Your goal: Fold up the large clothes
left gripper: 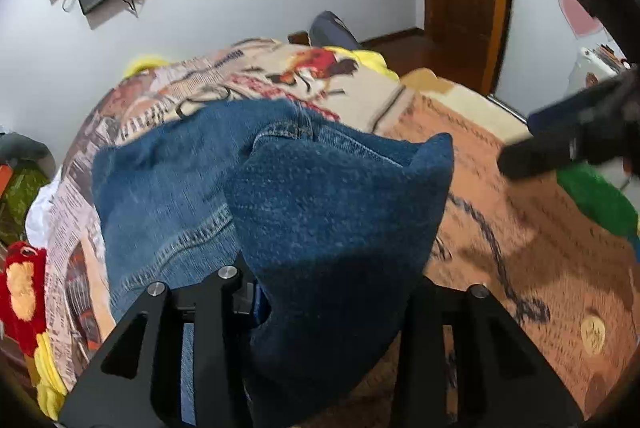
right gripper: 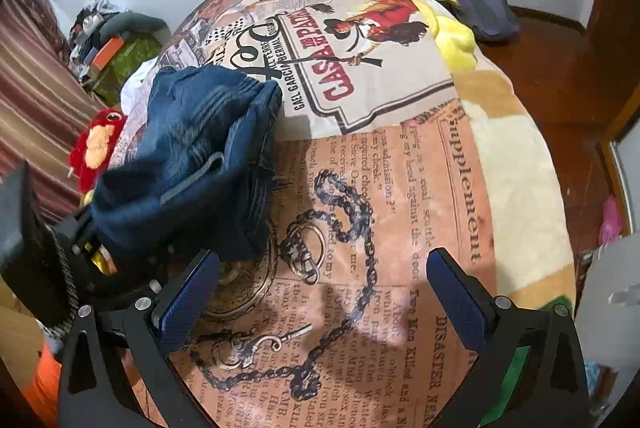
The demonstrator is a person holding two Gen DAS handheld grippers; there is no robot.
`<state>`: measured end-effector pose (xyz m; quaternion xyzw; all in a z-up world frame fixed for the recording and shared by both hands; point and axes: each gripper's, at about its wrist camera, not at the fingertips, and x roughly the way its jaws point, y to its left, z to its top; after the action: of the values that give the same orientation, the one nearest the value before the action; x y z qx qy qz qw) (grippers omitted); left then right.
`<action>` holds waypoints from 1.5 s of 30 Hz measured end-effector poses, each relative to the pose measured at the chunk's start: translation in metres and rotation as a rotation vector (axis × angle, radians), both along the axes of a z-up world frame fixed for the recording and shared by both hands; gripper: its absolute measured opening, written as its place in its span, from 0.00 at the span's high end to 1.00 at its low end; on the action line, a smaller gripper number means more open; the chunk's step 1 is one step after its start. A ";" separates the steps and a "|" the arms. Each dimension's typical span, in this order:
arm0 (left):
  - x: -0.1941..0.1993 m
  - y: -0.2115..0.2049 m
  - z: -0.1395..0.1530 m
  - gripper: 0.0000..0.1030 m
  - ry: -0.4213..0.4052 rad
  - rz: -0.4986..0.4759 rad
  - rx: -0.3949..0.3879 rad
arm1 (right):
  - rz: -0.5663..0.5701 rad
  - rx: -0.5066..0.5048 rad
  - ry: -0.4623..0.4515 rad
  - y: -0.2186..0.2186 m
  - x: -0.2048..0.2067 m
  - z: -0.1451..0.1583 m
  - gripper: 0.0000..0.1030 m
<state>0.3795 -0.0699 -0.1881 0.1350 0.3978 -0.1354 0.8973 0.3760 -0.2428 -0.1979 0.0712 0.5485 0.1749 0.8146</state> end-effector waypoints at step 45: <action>-0.021 0.169 -0.038 0.00 0.193 0.316 -0.289 | 0.079 0.073 0.100 0.050 0.031 -0.061 0.00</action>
<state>0.3583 0.0993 -0.2265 -0.0724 0.4745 -0.0610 0.8752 0.4071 -0.1923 -0.2591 0.0881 0.5841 0.2229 0.7755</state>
